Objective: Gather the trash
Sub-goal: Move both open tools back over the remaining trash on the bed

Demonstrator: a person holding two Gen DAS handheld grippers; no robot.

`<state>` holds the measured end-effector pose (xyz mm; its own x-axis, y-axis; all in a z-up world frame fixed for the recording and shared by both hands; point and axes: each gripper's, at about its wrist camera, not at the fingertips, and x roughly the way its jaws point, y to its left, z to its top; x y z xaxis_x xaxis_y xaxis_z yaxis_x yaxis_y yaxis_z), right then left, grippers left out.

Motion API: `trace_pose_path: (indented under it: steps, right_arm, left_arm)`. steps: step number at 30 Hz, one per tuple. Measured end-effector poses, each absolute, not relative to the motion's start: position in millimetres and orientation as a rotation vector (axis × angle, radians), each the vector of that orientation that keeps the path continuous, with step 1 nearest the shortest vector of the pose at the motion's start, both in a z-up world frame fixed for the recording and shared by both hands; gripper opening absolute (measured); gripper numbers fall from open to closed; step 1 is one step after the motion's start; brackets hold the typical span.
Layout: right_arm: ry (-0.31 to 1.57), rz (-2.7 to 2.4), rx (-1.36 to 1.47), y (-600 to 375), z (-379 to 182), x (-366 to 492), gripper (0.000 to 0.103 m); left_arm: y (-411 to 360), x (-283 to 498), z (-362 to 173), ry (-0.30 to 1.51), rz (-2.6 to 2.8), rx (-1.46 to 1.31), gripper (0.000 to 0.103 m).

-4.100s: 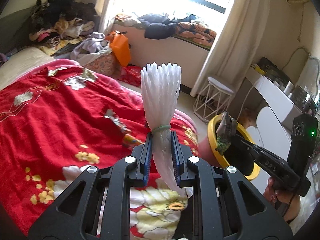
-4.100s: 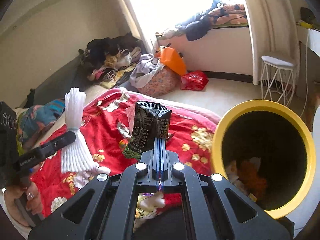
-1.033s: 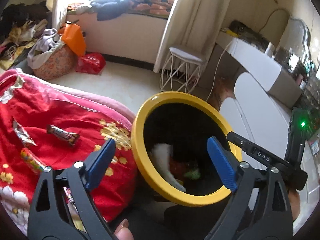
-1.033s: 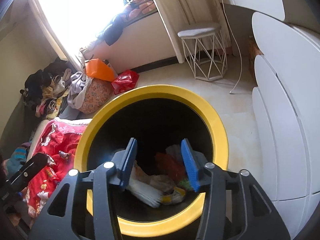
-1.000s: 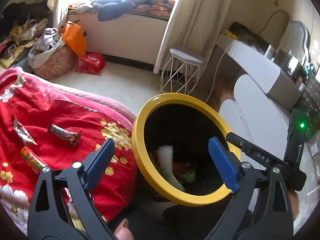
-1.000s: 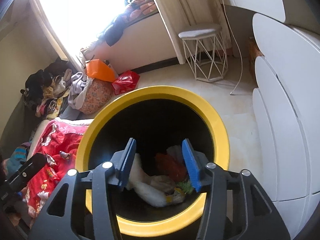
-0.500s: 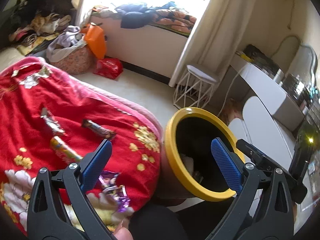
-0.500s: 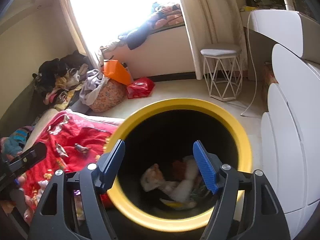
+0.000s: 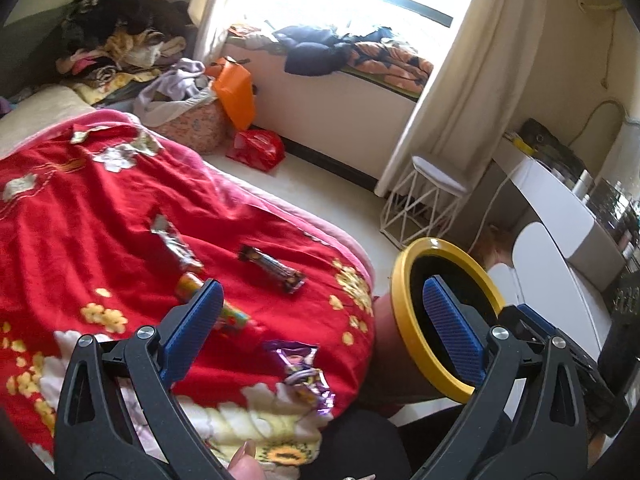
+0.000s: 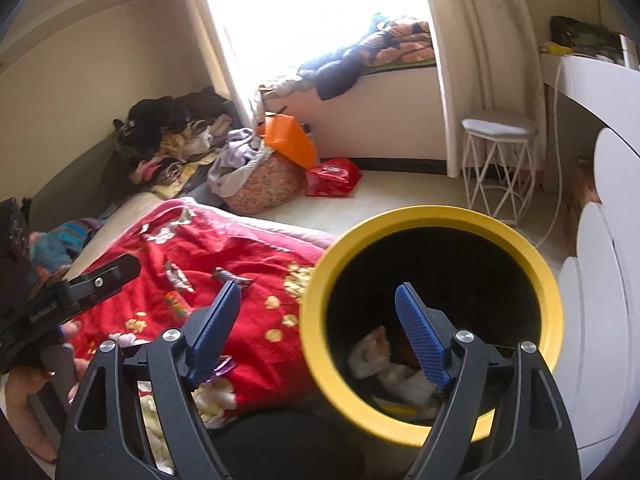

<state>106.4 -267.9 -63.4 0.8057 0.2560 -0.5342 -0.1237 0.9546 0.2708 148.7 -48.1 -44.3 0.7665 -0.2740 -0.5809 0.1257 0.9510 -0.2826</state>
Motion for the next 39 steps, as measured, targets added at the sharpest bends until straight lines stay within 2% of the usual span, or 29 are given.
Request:
trace_pose_path:
  steps: [39]
  right_arm:
    - [0.682,0.459,-0.011,-135.3,-76.2,90.4,0.081]
  left_arm:
    - [61.6,125.8,-42.9,0.662,0.005,-0.327,0.092]
